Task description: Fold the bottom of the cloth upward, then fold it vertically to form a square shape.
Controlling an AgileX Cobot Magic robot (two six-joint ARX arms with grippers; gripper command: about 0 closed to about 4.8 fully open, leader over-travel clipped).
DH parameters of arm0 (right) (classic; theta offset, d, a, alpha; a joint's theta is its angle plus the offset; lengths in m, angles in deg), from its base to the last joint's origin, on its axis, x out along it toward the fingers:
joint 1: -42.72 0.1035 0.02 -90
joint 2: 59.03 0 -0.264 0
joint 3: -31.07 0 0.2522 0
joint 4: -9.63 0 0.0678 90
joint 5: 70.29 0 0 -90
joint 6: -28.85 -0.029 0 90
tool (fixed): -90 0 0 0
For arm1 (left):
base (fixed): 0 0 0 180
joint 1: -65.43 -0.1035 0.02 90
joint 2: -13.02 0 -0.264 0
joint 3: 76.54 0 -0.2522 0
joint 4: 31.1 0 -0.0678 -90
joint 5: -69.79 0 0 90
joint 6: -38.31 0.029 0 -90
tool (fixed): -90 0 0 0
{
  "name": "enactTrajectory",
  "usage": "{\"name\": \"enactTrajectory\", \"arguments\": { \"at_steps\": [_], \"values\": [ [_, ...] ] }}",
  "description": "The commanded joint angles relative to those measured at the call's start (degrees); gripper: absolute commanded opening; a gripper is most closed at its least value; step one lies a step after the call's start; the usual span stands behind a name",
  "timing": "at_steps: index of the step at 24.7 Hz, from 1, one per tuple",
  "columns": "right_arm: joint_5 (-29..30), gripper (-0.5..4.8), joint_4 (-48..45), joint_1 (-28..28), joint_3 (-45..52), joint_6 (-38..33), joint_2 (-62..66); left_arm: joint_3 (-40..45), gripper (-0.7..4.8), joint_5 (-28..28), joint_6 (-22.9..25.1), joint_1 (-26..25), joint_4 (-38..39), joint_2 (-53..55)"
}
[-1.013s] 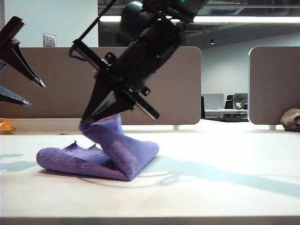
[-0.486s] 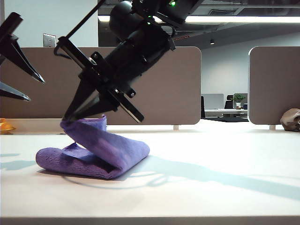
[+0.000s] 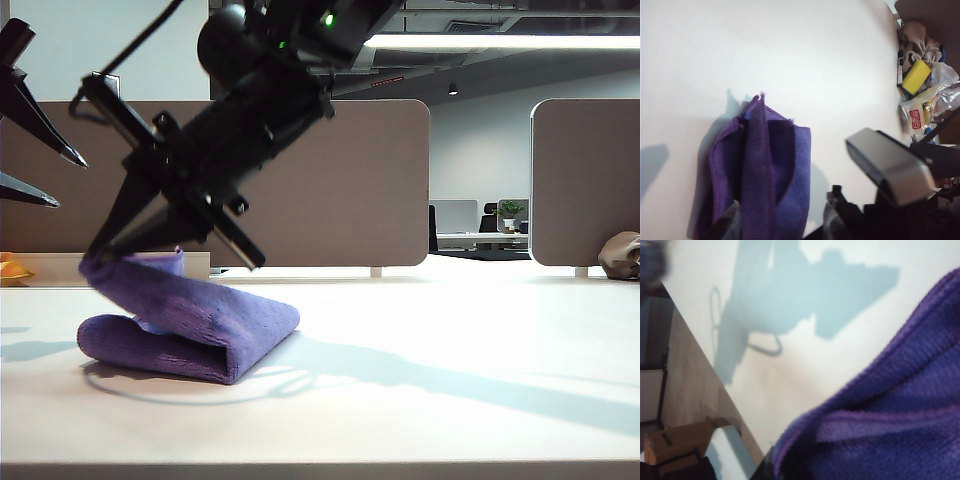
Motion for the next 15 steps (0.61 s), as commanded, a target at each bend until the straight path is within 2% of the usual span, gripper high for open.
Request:
{"name": "enactTrajectory", "arguments": {
  "at_steps": [1, 3, 4, 5, 7, 10, 15],
  "values": [
    [0.4, -0.01, 0.1, 0.0, -0.1, -0.2, 0.6, -0.2, 2.09, -0.4, 0.0, -0.1, -0.7, -0.3],
    [0.4, 0.07, -0.1, 0.0, -0.1, -0.2, 0.6, -0.2, 2.09, -0.4, 0.0, -0.1, -0.7, -0.3],
    [0.5, 0.37, -0.2, -0.1, -0.2, -0.2, 0.6, -0.2, 2.09, -0.4, 0.1, -0.1, -0.7, -0.3],
    [0.7, 0.85, -0.3, -0.1, -0.2, -0.2, 0.6, -0.2, 2.09, -0.4, 0.1, -0.2, -0.7, -0.3],
    [1.9, 1.49, -0.4, -0.1, -0.2, 0.0, 0.6, -0.2, 2.09, -0.3, 0.1, -0.2, -0.8, -0.3],
    [2.9, 3.12, -0.5, 0.0, -0.2, 0.2, 0.6, -0.2, 2.09, -0.2, 0.0, -0.2, -1.3, -0.3],
    [3.0, 3.1, 0.1, -0.1, -1.0, 0.2, 0.6, -0.2, 2.09, -0.2, 0.0, -0.2, -1.4, -0.3]
  ]
}}
